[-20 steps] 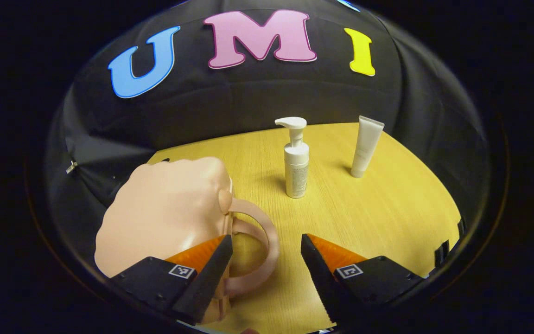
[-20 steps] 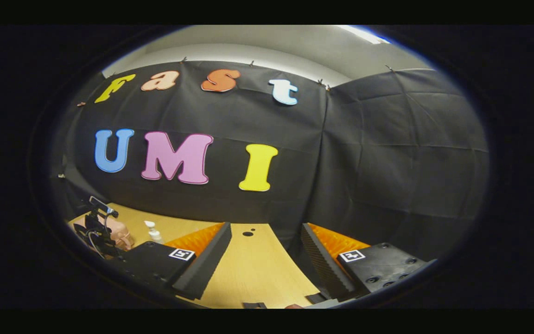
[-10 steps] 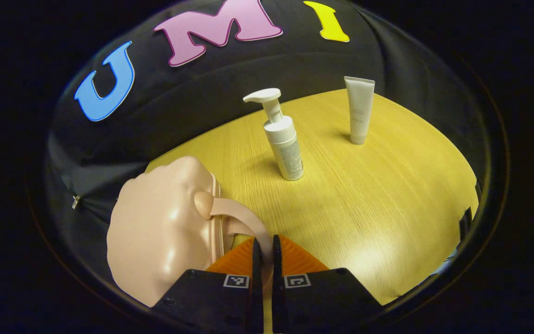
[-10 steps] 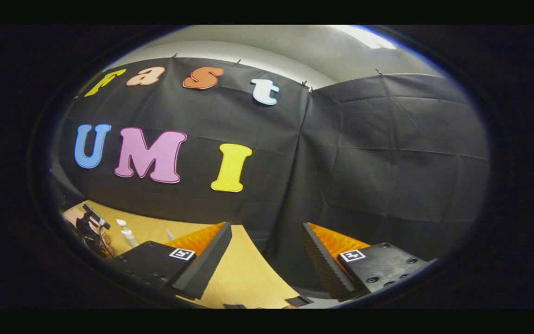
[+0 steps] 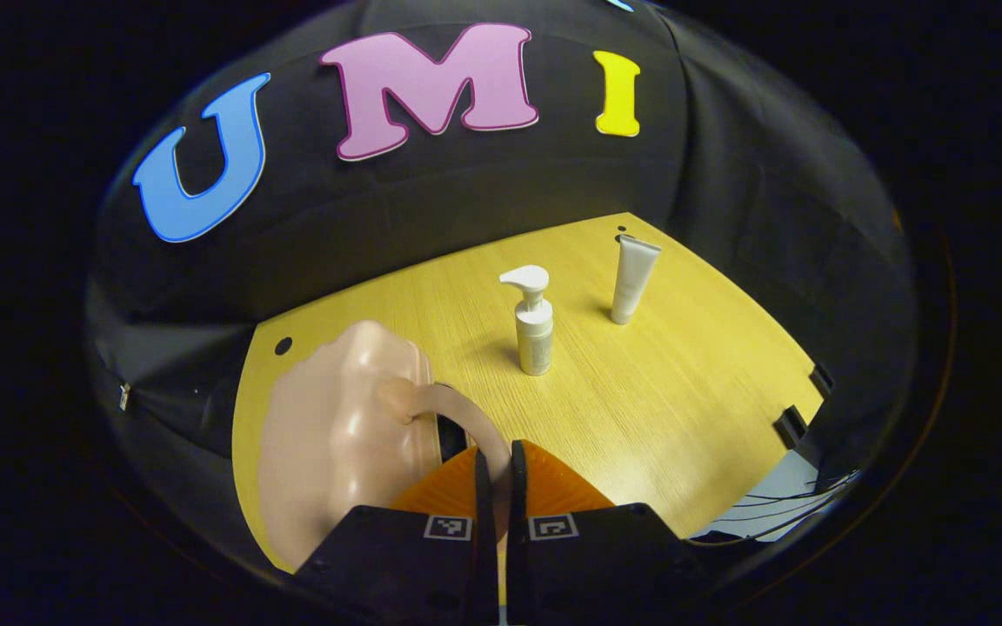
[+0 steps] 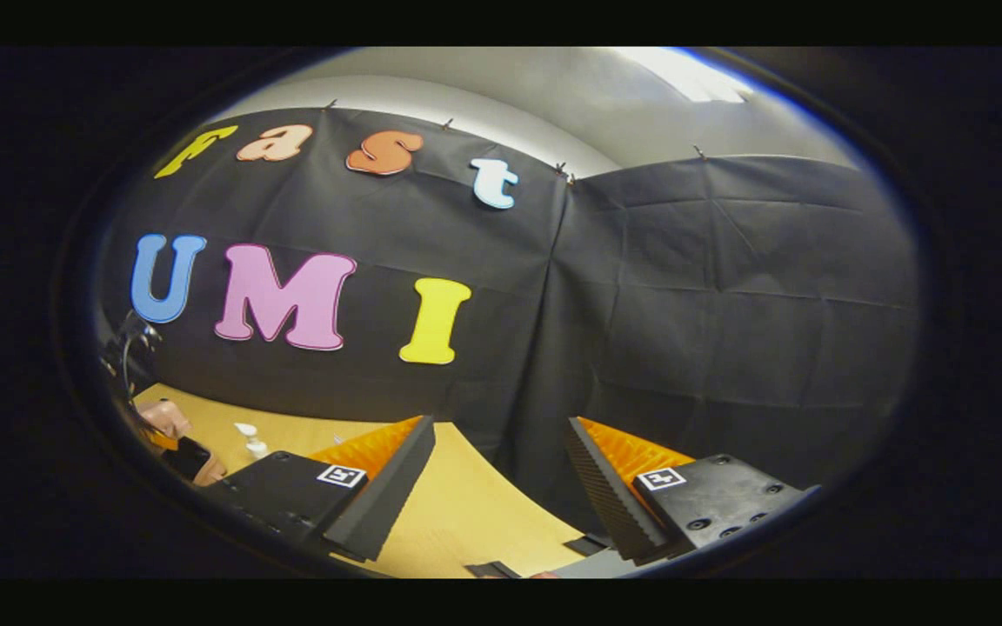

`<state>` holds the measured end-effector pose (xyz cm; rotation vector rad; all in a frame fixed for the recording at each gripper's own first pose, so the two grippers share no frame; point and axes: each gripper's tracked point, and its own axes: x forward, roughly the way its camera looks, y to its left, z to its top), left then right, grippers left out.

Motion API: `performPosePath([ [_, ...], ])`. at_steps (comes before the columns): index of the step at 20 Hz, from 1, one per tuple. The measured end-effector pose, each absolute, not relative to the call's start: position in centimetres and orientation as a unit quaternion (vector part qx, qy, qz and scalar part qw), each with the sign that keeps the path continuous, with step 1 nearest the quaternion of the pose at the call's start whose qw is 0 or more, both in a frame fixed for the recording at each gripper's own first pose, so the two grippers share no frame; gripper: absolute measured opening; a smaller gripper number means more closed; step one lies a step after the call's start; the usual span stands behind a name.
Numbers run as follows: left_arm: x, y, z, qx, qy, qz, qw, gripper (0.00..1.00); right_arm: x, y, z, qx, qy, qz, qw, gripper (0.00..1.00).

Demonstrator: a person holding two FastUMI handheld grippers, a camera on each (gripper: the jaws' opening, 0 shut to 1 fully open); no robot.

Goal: First open the suitcase, pack the skin care products into it, and then close the suitcase.

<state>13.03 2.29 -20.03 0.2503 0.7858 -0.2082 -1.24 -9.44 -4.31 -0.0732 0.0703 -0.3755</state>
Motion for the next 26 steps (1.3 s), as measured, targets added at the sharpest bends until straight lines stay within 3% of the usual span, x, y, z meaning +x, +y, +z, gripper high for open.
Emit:
performPosePath([
  [3,12.9,5.9,-15.9,0.072,0.386,-0.108,0.913,0.09,-1.8,-8.4,-3.8,-0.039,0.030,-0.198,0.979,0.96],
  [9,13.8,17.8,-8.3,0.076,0.346,-0.053,0.934,0.09,0.0,-5.0,-4.9,-0.029,0.045,-0.192,0.980,0.97],
  [15,16.0,35.7,-6.3,0.148,0.316,0.083,0.934,0.08,2.9,-2.5,-4.8,0.018,0.041,-0.175,0.984,0.97],
  [20,15.8,49.4,-14.1,0.102,0.382,0.143,0.907,0.09,3.7,-0.7,-6.0,0.009,0.076,-0.165,0.983,0.97],
  [26,14.6,56.8,-25.0,-0.007,0.431,0.182,0.884,0.08,3.3,0.9,-7.1,0.038,0.117,-0.167,0.978,0.97],
])
